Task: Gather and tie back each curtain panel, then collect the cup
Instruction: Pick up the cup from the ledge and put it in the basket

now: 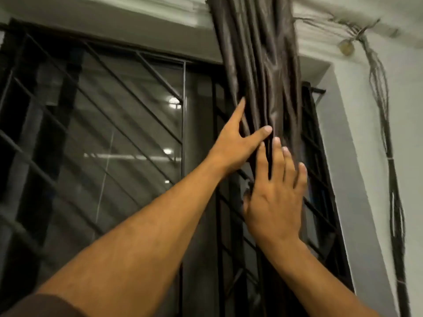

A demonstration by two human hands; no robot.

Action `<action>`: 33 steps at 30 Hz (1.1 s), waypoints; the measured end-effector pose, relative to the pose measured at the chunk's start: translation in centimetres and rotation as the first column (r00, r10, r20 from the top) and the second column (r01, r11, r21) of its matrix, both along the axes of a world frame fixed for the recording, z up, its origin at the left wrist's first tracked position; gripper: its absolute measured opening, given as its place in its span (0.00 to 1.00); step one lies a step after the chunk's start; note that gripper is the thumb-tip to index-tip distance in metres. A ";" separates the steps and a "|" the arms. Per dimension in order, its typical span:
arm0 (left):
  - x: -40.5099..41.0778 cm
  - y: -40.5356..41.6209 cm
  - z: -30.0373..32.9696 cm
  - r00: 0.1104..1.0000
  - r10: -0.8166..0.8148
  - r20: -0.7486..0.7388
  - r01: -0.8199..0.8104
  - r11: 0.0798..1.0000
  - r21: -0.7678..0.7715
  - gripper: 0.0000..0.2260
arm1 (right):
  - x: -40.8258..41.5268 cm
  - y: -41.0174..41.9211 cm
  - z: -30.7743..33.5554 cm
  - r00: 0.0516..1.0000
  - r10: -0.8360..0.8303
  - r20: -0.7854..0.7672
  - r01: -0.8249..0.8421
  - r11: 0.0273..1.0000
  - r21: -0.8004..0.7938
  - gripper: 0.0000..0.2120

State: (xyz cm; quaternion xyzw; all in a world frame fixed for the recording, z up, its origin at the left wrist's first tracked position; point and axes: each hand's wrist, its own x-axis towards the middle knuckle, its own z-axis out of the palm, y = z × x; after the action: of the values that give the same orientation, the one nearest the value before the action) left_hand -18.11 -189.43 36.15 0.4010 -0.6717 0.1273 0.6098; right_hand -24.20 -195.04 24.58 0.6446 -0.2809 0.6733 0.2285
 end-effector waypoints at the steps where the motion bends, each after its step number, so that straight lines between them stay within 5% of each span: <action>1: 0.8 1.2 -1.3 1.000 -0.001 -0.019 0.000 1.000 -0.011 0.36 | 0.8 0.9 -0.8 1.000 0.031 0.002 -0.031 0.999 -0.040 0.42; 7: 6.4 10.2 -12.9 0.970 0.105 -0.222 -0.086 0.992 0.090 0.16 | 7.1 7.2 -9.7 0.977 0.156 -0.147 -0.175 0.976 -0.127 0.30; 11: 10.3 16.5 -21.5 0.924 0.306 -0.231 -0.258 0.941 0.217 0.06 | 11.0 10.8 -17.2 0.895 0.364 -0.258 -0.361 0.930 0.061 0.30; 15: 15.4 20.5 -30.9 0.836 0.417 -0.355 -0.338 0.903 0.264 0.13 | 14.0 13.4 -26.3 0.688 0.626 -0.367 -0.537 0.779 0.323 0.32; 18: 17.6 22.2 -39.7 0.671 0.546 -0.502 -0.349 0.829 0.437 0.20 | 16.3 14.8 -34.0 0.474 0.796 -0.376 -0.564 0.603 0.564 0.32; 24: 18.0 23.8 -58.8 0.393 0.727 -0.563 -0.237 0.672 0.702 0.24 | 18.4 16.3 -50.1 0.196 0.919 -0.343 -0.308 0.390 0.868 0.27; 27: 17.2 24.1 -67.6 0.314 0.817 -0.483 -0.163 0.548 0.820 0.18 | 17.7 15.8 -58.0 0.156 0.943 -0.293 -0.111 0.312 0.944 0.21; 29: 16.4 23.9 -73.5 0.271 0.853 -0.446 -0.097 0.486 0.869 0.06 | 16.9 14.5 -63.4 0.131 0.949 -0.286 0.037 0.284 0.958 0.17; 33: 14.8 21.8 -84.1 0.161 0.919 -0.361 0.039 0.359 0.932 0.08 | 16.2 11.3 -73.6 0.174 0.931 -0.322 0.314 0.257 0.914 0.17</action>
State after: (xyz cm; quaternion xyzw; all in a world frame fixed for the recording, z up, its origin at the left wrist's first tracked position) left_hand -3.32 -167.63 -47.98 0.8251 -0.0006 -0.2191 0.5207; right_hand -7.99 -183.76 -48.99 0.9420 -0.2016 -0.0921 -0.2521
